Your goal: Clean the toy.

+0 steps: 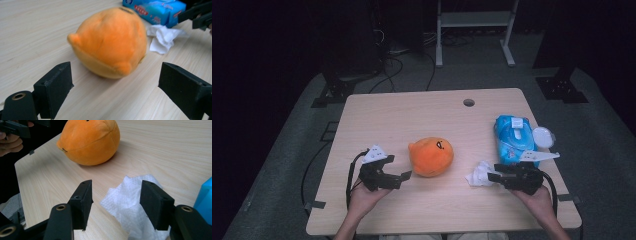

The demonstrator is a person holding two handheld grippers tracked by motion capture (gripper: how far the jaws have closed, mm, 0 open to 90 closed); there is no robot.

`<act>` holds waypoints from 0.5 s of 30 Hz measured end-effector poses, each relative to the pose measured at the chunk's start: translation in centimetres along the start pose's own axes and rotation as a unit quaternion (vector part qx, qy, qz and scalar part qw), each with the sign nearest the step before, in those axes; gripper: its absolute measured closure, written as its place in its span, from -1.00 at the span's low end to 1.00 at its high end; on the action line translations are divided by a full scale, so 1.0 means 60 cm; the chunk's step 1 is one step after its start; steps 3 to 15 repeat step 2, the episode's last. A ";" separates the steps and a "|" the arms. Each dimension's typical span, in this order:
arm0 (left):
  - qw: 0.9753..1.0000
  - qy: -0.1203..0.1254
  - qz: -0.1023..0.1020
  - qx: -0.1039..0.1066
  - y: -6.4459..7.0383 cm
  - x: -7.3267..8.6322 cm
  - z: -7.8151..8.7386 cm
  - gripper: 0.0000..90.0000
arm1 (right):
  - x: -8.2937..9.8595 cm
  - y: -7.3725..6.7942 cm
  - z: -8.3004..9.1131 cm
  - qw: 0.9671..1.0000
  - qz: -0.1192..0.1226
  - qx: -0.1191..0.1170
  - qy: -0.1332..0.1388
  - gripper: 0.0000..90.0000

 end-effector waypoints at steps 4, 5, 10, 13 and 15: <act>1.000 -0.002 0.003 -0.005 -0.005 0.005 0.007 -0.76 | 0.000 0.001 -0.002 1.000 0.001 -0.001 0.000 -0.06; 1.000 -0.002 0.003 -0.005 -0.005 0.005 0.007 -0.76 | 0.000 0.001 -0.002 1.000 0.001 -0.001 0.000 -0.06; 1.000 -0.002 0.003 -0.005 -0.005 0.005 0.007 -0.76 | 0.000 0.001 -0.002 1.000 0.001 -0.001 0.000 -0.06; 1.000 -0.002 0.003 -0.005 -0.005 0.005 0.007 -0.76 | 0.000 0.001 -0.002 1.000 0.001 -0.001 0.000 -0.06; 1.000 -0.002 0.003 -0.005 -0.005 0.005 0.007 -0.76 | 0.000 0.001 -0.002 1.000 0.001 -0.001 0.000 -0.06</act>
Point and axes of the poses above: each handheld gripper's, and its own axes: z roughly backward along the jaws, x roughly out of its underside, y roughly to its right, the point moved 2 cm from there along -z, roughly forward along the jaws, and after that the axes turned 14 degrees about y, right-handed, at the moved point
